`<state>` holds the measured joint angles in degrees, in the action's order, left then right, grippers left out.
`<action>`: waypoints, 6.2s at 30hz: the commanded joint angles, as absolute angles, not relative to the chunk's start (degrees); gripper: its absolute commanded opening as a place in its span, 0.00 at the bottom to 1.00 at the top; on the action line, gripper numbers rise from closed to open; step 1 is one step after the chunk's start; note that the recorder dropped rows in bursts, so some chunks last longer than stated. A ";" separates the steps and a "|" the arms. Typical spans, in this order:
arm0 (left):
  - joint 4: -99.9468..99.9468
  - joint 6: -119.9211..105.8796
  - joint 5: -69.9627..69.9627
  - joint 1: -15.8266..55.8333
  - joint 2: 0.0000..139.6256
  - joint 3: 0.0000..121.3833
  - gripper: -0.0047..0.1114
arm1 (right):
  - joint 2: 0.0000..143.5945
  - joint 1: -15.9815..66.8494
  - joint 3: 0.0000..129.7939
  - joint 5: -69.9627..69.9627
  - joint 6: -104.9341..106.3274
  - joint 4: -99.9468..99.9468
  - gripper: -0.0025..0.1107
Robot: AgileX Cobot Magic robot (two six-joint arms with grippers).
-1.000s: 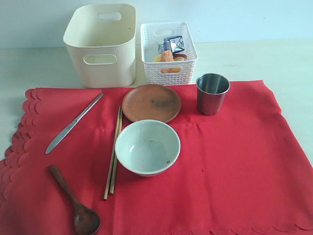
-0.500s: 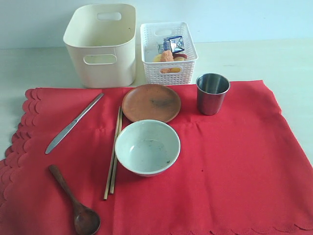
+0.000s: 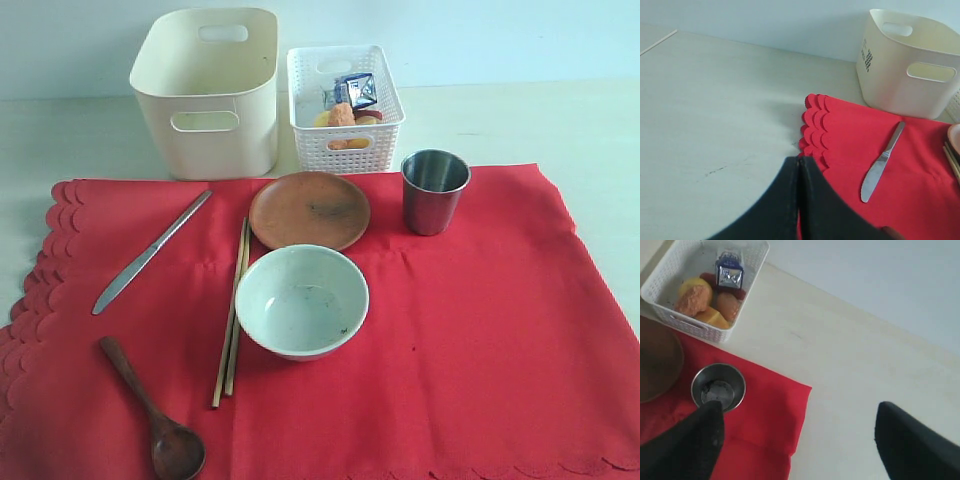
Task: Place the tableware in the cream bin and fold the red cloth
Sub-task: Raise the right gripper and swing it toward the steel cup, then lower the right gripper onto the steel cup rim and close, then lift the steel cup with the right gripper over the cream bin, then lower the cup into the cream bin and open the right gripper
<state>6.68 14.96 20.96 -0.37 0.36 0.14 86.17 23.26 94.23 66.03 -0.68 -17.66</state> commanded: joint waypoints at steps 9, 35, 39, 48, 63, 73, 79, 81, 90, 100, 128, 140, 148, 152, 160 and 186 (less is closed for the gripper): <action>6.97 14.80 20.69 0.03 0.00 0.00 0.04 | 87.20 13.37 78.36 51.47 -3.73 -9.23 0.71; 6.97 14.80 20.69 0.03 0.00 0.00 0.04 | 108.55 8.23 76.93 43.56 12.13 16.28 0.60; 6.97 14.80 20.69 0.03 0.00 0.00 0.04 | 110.83 8.34 76.93 42.83 14.06 19.19 0.57; 6.97 14.80 20.69 0.03 0.00 0.00 0.04 | 115.24 8.34 76.93 40.47 13.66 19.46 0.53; 6.97 14.80 20.69 0.03 0.00 0.00 0.04 | 116.18 8.34 76.93 39.05 9.77 21.13 0.02; 6.97 14.80 20.69 0.03 0.00 0.00 0.04 | 108.78 8.34 76.93 41.09 8.94 22.50 0.02; 6.97 14.80 20.69 0.03 0.00 0.00 0.04 | 101.92 8.34 76.93 42.69 10.03 23.87 0.02; 6.97 14.80 20.69 0.03 0.00 0.00 0.04 | 100.00 8.34 76.93 43.39 12.29 25.76 0.02; 6.97 14.80 20.69 0.03 0.00 0.00 0.04 | 94.15 14.16 77.05 42.77 13.48 26.99 0.02; 6.97 14.80 20.69 0.03 0.00 0.00 0.04 | 98.66 22.61 86.08 40.35 13.32 26.58 0.02; 6.97 14.80 20.69 0.03 0.00 0.00 0.04 | 125.87 31.26 115.94 33.96 -3.47 15.34 0.02; 6.97 14.80 20.69 0.03 0.00 0.00 0.04 | 131.75 31.26 115.94 25.69 -17.18 6.83 0.02; 6.97 14.80 20.69 0.03 0.00 0.00 0.04 | 134.45 31.26 115.94 22.18 -18.64 7.11 0.02; 6.97 14.80 20.69 0.03 0.00 0.00 0.04 | 135.81 31.26 115.94 22.17 -21.24 7.41 0.08; 6.97 14.80 20.69 0.03 0.00 0.00 0.04 | 135.95 31.26 115.94 22.17 -21.24 7.50 0.35; 6.97 14.80 20.69 0.03 0.00 0.00 0.04 | 121.37 31.26 115.94 36.15 -16.29 6.40 0.38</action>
<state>6.68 14.96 20.96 -0.37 0.36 0.14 123.47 31.29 115.69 30.78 -19.30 7.14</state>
